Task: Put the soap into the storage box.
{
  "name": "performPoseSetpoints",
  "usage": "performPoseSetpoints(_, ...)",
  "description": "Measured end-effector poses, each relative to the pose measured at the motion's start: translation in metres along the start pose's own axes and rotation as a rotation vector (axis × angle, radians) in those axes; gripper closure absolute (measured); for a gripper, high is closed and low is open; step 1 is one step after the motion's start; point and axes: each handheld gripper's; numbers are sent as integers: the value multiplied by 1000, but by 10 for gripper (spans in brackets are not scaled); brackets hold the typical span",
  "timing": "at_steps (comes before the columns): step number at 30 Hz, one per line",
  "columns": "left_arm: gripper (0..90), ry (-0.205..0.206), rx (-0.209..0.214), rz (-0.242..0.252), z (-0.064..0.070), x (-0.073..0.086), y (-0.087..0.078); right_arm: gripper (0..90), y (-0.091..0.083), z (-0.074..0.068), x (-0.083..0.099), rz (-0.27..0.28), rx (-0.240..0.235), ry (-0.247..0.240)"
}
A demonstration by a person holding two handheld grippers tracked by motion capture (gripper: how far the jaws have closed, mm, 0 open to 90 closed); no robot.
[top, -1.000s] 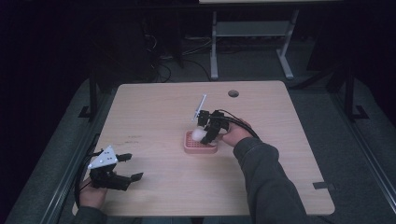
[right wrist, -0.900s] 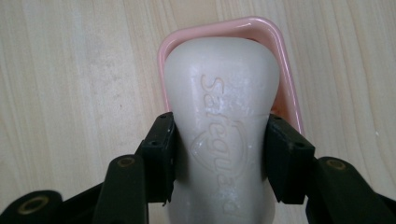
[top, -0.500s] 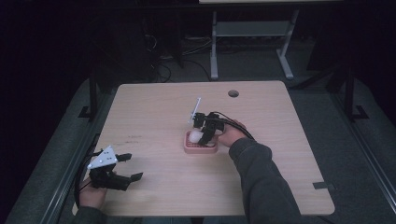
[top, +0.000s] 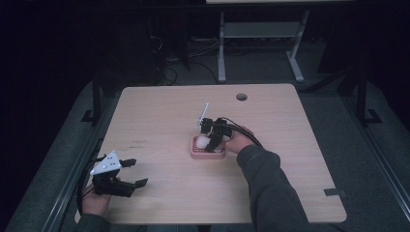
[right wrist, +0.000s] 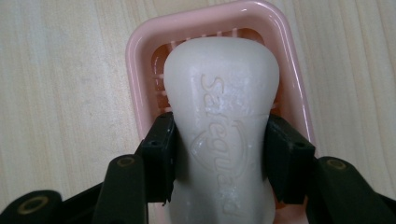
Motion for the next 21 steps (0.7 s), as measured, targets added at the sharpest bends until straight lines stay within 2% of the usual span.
performPoseSetpoints(11,148,-1,0,1,0,0,0,485,4,0,0,-3,-3,7)
performPoseSetpoints(21,148,-1,0,3,1,0,0,470,0,-1,2,15,6,16)
Point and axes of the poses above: each handheld gripper's, and its own axes: y roughly forward along the jaws, x roughly out of its underside, z roughly to its right, and after that the axes turned 9 degrees about -x, right-handed
